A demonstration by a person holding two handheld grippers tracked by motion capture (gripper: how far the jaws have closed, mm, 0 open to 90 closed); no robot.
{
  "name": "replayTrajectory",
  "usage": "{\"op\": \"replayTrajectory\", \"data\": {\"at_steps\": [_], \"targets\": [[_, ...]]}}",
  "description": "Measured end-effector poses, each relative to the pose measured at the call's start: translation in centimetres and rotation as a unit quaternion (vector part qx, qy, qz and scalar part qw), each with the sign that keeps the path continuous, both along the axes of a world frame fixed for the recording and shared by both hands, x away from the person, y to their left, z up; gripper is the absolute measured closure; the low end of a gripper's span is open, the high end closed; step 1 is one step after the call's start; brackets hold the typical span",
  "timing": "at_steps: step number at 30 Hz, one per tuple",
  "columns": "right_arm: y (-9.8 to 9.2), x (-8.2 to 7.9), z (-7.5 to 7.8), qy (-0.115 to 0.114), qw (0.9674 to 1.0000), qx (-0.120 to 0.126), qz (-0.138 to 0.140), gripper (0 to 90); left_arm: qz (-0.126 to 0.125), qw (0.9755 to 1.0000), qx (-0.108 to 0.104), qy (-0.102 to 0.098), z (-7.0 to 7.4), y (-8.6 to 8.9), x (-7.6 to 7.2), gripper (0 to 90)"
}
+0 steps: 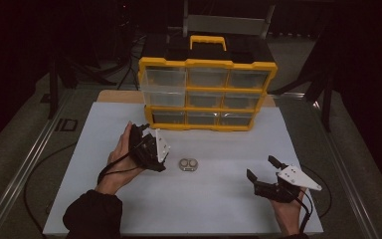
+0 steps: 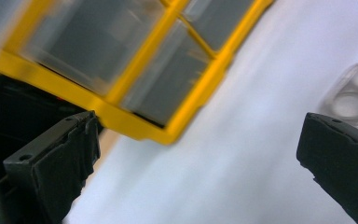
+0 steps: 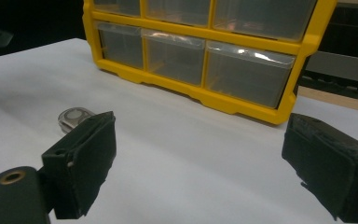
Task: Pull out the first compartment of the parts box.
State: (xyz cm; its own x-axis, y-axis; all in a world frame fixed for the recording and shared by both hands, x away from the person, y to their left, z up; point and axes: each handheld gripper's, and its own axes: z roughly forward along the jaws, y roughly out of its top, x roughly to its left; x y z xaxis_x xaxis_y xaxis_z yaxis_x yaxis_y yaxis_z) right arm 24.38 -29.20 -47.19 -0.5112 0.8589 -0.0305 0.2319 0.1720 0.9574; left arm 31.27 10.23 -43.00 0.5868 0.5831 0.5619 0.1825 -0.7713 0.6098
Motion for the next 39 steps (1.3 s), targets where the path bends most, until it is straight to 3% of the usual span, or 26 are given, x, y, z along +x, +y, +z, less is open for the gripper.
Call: {"op": "replayTrajectory", "data": {"at_steps": [3, 6, 8, 13, 15, 17, 19, 20, 22, 25, 26, 28, 29, 31, 33, 36, 37, 38, 39], "targets": [[-0.1, 0.1, 0.1, -0.002, 1.0000, 0.005, -0.003, 9.8, 0.002, 0.9985, -0.046, 0.029, -0.6, 0.8, -0.2, 0.1], [-0.2, 0.2, 0.2, -0.005, 1.0000, 0.006, -0.006, 9.8, 0.008, 0.9962, -0.076, 0.043, -1.4, 1.6, -0.4, 0.1], [-0.1, 0.2, 0.2, -0.004, 1.0000, 0.006, -0.006, 9.8, 0.008, 0.9948, -0.085, 0.056, -1.9, 2.2, -0.5, 0.1], [0.1, 0.2, 0.0, -0.004, 1.0000, -0.003, -0.007, 9.8, 0.007, 0.9928, -0.098, 0.068, -2.6, 3.3, -0.9, 0.1], [0.1, 0.2, -0.1, -0.005, 0.9999, -0.010, -0.004, 9.8, 0.006, 0.9899, -0.120, 0.076, -3.0, 4.0, -1.0, 0.1], [0.2, 0.1, -0.2, -0.005, 0.9999, -0.011, -0.003, 9.8, -0.007, 0.9852, -0.144, 0.093, -3.3, 4.5, -1.1, 0.1], [0.2, 0.1, -0.2, -0.004, 0.9999, -0.011, -0.003, 9.8, -0.012, 0.9858, -0.136, 0.098, -3.4, 4.8, -1.2, 0.1], [0.2, 0.0, -0.3, -0.003, 0.9999, -0.011, -0.001, 9.8, -0.016, 0.9849, -0.140, 0.101, -3.4, 5.2, -1.3, 0.1], [0.2, 0.0, -0.3, -0.004, 0.9999, -0.010, 0.001, 9.8, -0.017, 0.9837, -0.147, 0.103, -3.3, 5.4, -1.3, 0.1], [0.2, -0.1, -0.3, -0.005, 0.9999, -0.009, 0.005, 9.8, -0.020, 0.9778, -0.180, 0.105, -3.1, 6.3, -1.3, 0.1], [0.2, -0.1, -0.3, -0.005, 0.9999, -0.009, 0.005, 9.8, -0.020, 0.9778, -0.180, 0.105, -3.1, 6.3, -1.3, 0.1], [0.2, -0.3, -0.5, -0.003, 0.9999, -0.007, 0.008, 9.8, -0.016, 0.9751, -0.199, 0.097, -3.2, 6.8, -1.4, 0.1], [0.2, -0.3, -0.5, -0.002, 0.9999, -0.006, 0.009, 9.8, -0.016, 0.9751, -0.199, 0.097, -3.2, 6.8, -1.4, 0.1], [0.3, -0.3, -0.6, 0.000, 0.9999, -0.008, 0.011, 9.8, -0.012, 0.9727, -0.210, 0.097, -3.4, 7.4, -1.6, 0.1], [0.3, -0.3, -0.6, 0.001, 0.9999, -0.007, 0.012, 9.8, -0.009, 0.9724, -0.212, 0.097, -3.4, 7.6, -1.7, 0.1], [0.4, -0.3, -0.7, 0.001, 0.9999, -0.008, 0.014, 9.8, -0.007, 0.9690, -0.227, 0.096, -3.5, 8.2, -2.1, 0.1], [0.4, -0.3, -0.7, 0.001, 0.9999, -0.008, 0.014, 9.8, -0.003, 0.9692, -0.228, 0.094, -3.5, 8.4, -2.2, 0.1], [0.4, -0.3, -0.6, 0.001, 0.9999, -0.006, 0.015, 9.8, -0.002, 0.9673, -0.235, 0.095, -3.5, 8.8, -2.3, 0.1], [0.4, -0.3, -0.6, 0.001, 0.9999, -0.005, 0.015, 9.8, -0.002, 0.9673, -0.235, 0.095, -3.5, 8.8, -2.3, 0.1]]}}
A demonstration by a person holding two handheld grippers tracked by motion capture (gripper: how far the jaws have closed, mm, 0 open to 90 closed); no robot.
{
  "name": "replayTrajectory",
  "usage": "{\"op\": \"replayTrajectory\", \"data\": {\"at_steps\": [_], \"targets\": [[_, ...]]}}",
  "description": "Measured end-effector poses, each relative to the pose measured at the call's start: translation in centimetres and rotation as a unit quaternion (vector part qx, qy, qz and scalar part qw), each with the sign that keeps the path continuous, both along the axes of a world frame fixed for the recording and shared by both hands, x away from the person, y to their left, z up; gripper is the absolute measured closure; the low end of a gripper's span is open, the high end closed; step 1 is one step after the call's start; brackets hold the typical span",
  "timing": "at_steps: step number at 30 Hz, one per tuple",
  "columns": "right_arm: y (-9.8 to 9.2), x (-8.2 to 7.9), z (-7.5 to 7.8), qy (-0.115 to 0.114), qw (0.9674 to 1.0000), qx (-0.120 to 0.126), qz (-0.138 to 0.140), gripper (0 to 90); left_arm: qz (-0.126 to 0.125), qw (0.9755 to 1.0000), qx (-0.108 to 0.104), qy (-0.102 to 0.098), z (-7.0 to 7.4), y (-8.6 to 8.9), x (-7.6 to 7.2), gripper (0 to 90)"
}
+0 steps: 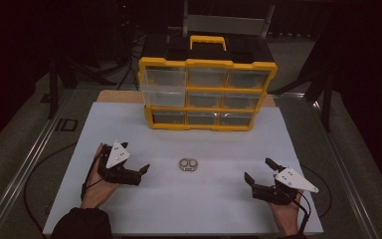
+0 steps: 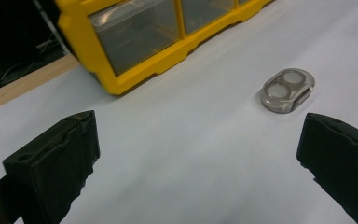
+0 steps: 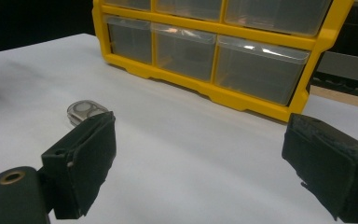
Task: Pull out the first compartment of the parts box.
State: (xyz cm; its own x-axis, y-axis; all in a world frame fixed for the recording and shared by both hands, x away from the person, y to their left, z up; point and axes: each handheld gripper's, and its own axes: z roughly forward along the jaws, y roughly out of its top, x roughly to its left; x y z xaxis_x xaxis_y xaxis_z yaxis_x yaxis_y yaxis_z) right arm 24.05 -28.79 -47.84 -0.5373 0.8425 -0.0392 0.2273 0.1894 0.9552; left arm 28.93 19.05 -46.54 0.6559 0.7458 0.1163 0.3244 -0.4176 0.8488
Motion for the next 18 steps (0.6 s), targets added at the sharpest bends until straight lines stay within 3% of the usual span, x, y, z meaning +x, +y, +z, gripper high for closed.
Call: {"op": "replayTrajectory", "data": {"at_steps": [6, 9, 15, 18], "targets": [[-0.1, 0.0, 0.0, 0.000, 1.0000, 0.002, 0.003, 9.8, 0.006, 0.9998, -0.015, 0.013, -0.1, 1.0, -0.2, 0.1], [-0.2, 0.1, -0.1, 0.001, 1.0000, 0.005, 0.002, 9.8, -0.001, 0.9997, -0.010, 0.023, -0.2, 1.3, -0.4, 0.1], [-0.3, 0.2, -0.1, 0.005, 1.0000, 0.007, 0.000, 9.8, -0.021, 0.9989, -0.009, 0.041, -0.3, 1.6, -0.7, 0.1], [-0.3, 0.2, -0.2, 0.005, 1.0000, 0.006, 0.001, 9.8, -0.044, 0.9979, -0.013, 0.046, -0.2, 1.6, -0.9, 0.1]]}}
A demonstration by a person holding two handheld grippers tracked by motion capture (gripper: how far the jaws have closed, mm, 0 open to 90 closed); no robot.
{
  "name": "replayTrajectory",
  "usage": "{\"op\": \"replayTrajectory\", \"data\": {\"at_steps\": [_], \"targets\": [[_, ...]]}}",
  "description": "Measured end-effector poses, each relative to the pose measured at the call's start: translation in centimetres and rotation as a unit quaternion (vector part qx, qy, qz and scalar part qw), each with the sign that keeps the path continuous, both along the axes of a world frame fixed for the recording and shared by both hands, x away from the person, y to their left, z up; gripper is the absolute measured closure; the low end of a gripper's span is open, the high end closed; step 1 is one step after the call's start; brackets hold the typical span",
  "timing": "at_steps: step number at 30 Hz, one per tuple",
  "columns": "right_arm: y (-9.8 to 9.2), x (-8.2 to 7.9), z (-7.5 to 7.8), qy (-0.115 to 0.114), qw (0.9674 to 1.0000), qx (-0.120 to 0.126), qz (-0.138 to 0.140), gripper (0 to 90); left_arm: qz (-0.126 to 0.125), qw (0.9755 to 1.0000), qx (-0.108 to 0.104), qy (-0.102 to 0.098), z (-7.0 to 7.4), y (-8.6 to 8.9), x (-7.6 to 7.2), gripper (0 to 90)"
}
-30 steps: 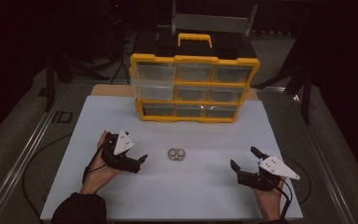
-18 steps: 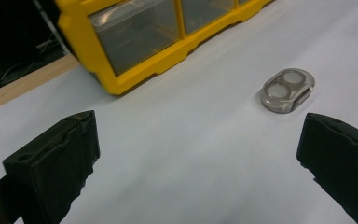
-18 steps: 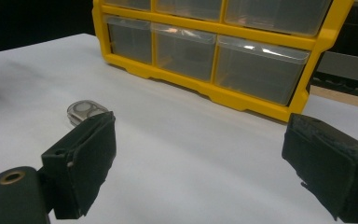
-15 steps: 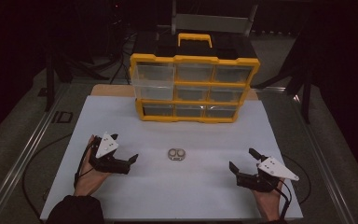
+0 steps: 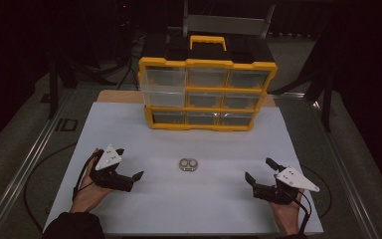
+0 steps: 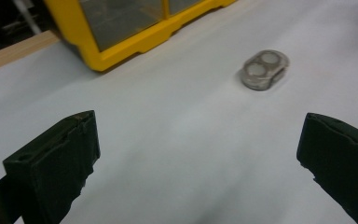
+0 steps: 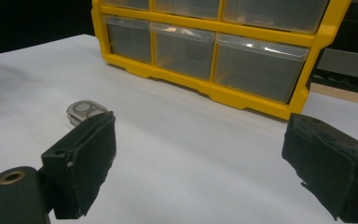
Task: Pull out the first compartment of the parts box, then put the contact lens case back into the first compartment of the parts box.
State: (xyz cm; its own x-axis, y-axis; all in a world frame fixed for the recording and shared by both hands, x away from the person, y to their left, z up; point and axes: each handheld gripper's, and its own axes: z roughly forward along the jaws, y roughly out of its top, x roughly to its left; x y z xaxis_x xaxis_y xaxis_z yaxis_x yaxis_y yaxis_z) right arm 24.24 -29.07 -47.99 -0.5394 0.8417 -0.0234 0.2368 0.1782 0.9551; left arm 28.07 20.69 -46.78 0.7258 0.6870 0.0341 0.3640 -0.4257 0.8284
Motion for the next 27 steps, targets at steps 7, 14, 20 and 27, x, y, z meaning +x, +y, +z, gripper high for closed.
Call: {"op": "replayTrajectory", "data": {"at_steps": [7, 14, 20, 27], "targets": [[-0.1, 0.0, -0.1, 0.000, 1.0000, -0.001, 0.005, 9.8, -0.053, 0.9986, -0.002, 0.007, 0.1, -0.6, -0.1, 0.1], [-0.1, 0.0, -0.1, 0.001, 1.0000, -0.003, 0.006, 9.8, -0.080, 0.9965, 0.013, 0.021, -0.2, -1.6, 0.3, 0.2], [-0.1, -0.1, -0.1, 0.000, 1.0000, -0.003, 0.005, 9.8, -0.089, 0.9956, 0.018, 0.023, 0.0, -2.4, 0.7, 0.2], [-0.2, -0.2, -0.1, 0.000, 1.0000, -0.004, 0.003, 9.8, -0.102, 0.9938, 0.036, 0.025, 0.3, -3.9, 1.7, 0.4]]}}
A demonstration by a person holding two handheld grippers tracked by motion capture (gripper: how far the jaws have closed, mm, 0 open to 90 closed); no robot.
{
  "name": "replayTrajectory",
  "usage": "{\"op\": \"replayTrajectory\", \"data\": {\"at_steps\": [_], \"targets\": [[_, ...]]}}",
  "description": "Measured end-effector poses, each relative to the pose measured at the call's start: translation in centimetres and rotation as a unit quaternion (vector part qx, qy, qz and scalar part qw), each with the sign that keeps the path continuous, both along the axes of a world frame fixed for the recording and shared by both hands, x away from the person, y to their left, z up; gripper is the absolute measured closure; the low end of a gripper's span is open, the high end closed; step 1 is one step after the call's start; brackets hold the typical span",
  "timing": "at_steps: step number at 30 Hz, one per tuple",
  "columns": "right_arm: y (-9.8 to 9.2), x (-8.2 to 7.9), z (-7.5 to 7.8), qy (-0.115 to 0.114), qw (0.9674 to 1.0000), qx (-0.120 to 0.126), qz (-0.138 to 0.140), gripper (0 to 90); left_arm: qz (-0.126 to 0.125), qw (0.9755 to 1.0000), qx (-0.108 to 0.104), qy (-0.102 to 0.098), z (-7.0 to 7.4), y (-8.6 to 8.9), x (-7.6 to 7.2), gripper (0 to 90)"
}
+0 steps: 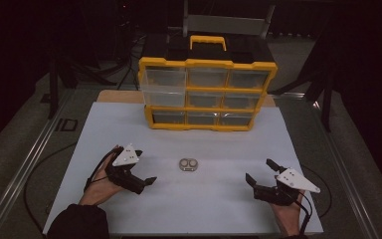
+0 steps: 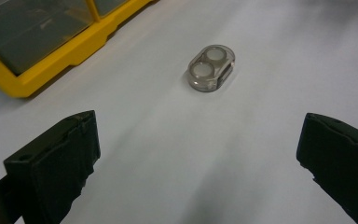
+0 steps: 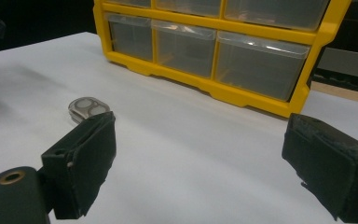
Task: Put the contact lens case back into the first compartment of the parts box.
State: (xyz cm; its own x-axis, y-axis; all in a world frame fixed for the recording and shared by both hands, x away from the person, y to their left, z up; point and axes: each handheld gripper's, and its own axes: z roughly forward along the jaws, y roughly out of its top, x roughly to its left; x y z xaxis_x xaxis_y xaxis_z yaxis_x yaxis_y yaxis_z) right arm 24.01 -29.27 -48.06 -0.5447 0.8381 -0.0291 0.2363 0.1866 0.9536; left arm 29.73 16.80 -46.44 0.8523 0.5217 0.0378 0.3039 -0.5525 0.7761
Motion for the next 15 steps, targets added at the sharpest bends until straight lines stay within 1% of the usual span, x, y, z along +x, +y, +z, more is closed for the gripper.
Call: {"op": "replayTrajectory", "data": {"at_steps": [4, 7, 9, 15], "targets": [[0.1, 0.1, 0.0, 0.002, 1.0000, 0.002, 0.001, 9.8, -0.008, 0.9999, 0.012, -0.001, 0.1, -0.9, 0.5, 0.8], [0.1, 0.0, 0.0, 0.001, 1.0000, 0.000, 0.002, 9.8, -0.014, 0.9998, 0.014, 0.001, 0.3, -1.6, 0.9, 1.7], [0.1, 0.0, 0.0, 0.000, 1.0000, 0.001, 0.001, 9.8, -0.020, 0.9996, 0.017, -0.002, 0.5, -2.0, 1.2, 3.5], [0.1, 0.0, 0.0, 0.001, 1.0000, 0.001, 0.002, 9.8, -0.023, 0.9991, 0.035, 0.001, 0.9, -3.3, 2.1, 3.6]]}}
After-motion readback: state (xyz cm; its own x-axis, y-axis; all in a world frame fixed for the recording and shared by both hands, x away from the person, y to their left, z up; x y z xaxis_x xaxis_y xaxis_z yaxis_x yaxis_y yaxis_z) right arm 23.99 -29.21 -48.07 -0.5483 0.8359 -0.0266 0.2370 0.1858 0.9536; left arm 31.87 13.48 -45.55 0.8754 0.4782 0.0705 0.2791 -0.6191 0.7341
